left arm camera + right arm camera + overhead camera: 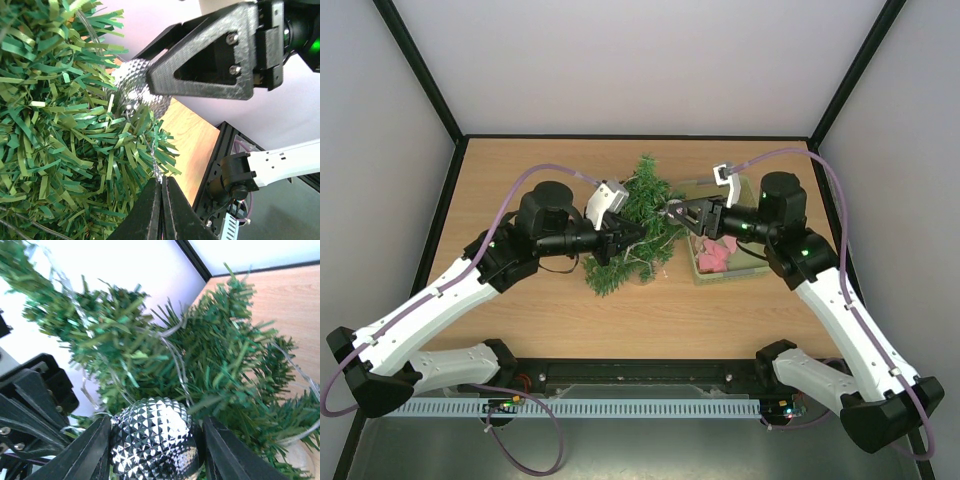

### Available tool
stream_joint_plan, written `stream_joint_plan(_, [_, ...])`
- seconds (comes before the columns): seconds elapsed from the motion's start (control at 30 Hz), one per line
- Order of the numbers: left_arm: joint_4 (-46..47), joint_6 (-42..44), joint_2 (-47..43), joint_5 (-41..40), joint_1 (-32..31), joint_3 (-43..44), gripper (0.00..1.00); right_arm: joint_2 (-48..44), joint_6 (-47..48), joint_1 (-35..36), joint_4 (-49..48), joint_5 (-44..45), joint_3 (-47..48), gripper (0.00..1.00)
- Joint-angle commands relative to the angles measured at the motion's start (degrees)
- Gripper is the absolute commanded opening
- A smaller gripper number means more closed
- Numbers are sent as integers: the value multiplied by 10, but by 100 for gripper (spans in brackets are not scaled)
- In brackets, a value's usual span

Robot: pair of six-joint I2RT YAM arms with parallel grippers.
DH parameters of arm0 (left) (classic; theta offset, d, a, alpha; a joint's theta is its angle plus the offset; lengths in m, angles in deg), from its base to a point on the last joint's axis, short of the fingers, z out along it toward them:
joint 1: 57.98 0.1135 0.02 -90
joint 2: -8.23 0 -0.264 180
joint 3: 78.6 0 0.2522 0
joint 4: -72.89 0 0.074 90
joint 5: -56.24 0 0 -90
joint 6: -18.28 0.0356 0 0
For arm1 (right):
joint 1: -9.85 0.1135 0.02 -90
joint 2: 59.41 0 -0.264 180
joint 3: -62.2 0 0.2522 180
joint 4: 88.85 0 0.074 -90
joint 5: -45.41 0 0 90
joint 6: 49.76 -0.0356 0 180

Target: Decorate the small christmas tree

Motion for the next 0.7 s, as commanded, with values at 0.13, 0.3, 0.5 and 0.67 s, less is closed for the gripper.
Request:
stream_joint_plan(0.13, [8,4,-3,3,-1,-6,2,-21,13,4,-3,-5,28,39])
stream_joint_plan(0.3, [6,13,-9,4,-1,-16,3,-30,20,4,8,-5,-8,39])
stream_joint_plan(0.5, [-8,26,-5,-22,-1,-14,2,-31,19,4,0,2,-19,39])
stream_joint_plan(0.67, [-3,31,-7,-18,0,-10,2,-22,11,4,-25,-3,-24,39])
